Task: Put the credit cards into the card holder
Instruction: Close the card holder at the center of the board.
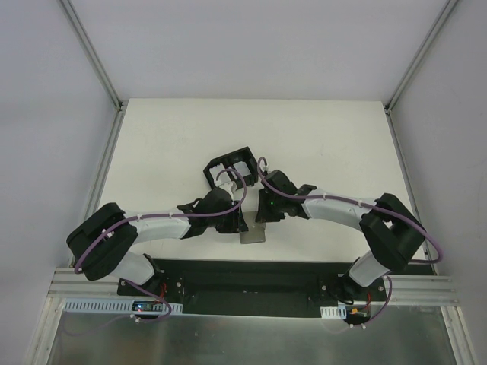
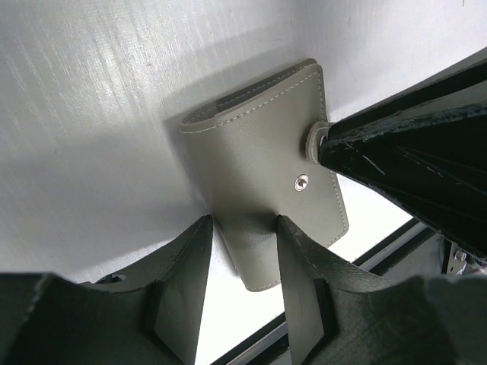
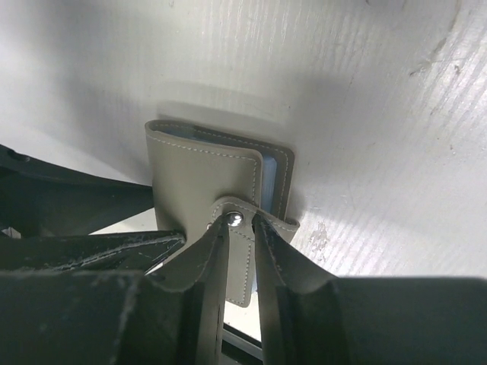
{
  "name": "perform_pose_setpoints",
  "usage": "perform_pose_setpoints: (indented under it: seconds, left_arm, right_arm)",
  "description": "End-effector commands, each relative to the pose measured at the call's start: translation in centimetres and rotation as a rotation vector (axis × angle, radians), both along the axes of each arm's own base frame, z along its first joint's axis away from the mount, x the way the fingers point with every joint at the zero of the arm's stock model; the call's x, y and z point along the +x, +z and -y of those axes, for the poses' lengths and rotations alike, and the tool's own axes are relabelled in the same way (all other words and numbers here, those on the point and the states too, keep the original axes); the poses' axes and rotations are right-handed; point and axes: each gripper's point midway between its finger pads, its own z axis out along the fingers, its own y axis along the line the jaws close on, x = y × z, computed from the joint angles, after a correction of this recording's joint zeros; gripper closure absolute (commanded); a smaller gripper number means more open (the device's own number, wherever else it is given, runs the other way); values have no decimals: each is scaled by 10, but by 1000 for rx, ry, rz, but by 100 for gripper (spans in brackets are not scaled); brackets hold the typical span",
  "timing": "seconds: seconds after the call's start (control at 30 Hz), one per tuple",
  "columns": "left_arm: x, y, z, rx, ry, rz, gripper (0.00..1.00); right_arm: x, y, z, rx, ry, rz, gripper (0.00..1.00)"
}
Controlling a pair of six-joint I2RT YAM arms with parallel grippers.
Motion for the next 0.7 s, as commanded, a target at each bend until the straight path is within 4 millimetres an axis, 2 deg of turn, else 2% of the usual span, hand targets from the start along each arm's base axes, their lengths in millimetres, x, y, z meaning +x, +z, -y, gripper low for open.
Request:
perform_pose_setpoints:
  seconds: [0.0, 0.37, 0.67]
  left_arm:
    - [-18, -33, -32, 178, -12, -64, 60]
    - [-16, -34, -31, 183, -4, -74, 60]
    - [-16, -34, -30, 184, -7, -74, 61]
  right_arm:
    - [1, 1, -4, -27, 37, 6, 78]
    - [-20, 11, -17, -5, 189, 16, 81]
    - [-21, 6, -15, -28, 197, 11, 81]
